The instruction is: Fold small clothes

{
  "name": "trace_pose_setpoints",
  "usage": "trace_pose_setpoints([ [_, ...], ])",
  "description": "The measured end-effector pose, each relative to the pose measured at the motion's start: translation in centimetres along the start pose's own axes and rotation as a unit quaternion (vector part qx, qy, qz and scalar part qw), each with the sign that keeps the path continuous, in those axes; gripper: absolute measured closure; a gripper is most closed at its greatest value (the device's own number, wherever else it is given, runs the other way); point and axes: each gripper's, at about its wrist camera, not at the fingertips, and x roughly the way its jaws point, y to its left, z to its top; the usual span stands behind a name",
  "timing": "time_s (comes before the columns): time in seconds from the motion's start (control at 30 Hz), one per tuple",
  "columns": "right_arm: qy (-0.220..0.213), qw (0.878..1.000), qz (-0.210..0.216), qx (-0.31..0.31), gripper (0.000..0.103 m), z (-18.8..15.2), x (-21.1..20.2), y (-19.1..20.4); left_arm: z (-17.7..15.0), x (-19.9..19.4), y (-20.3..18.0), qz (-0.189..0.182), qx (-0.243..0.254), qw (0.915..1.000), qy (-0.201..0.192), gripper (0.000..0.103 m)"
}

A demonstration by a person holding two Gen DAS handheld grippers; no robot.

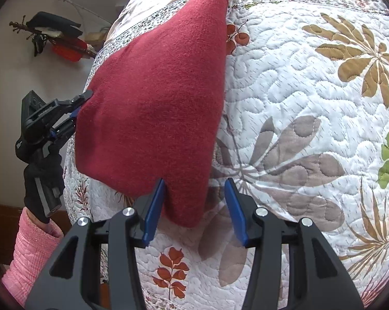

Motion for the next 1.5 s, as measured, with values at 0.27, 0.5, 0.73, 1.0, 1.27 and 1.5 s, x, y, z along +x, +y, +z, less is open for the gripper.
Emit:
trace_pose_setpoints([
  [0.27, 0.001, 1.000, -0.003, -0.007, 0.055, 0.3, 0.2, 0.3, -0.6, 0.2, 2.7, -0.017, -0.030, 0.9990, 0.030, 0.077],
  [0.5, -0.022, 0.999, 0.026, 0.012, 0.047, 2.7, -0.3, 0.0, 0.2, -0.4, 3.2, -0.025, -0.019, 0.9985, 0.046, 0.045],
  [0.73, -0.024, 0.996, 0.076, 0.037, 0.036, 6.4, 1.0, -0.9, 0.1, 3.9, 3.3, -0.068, -0.005, 0.9915, 0.111, 0.043],
  [1.0, -0.003, 0.989, 0.125, 0.081, 0.028, 10.1, 5.2, -2.5, -0.2, 7.9, 0.6, -0.096, 0.030, 0.9815, 0.163, 0.035],
  [1.27, -0.016, 0.989, 0.133, 0.070, 0.057, 10.3, 3.9, -1.8, -0.7, 7.2, 0.2, -0.091, 0.024, 0.9851, 0.144, 0.060],
  [1.5, -0.028, 0.985, 0.159, 0.058, 0.058, 6.7, -2.5, -1.9, -3.7, 3.8, -2.9, -0.132, 0.030, 0.9829, 0.125, 0.061],
])
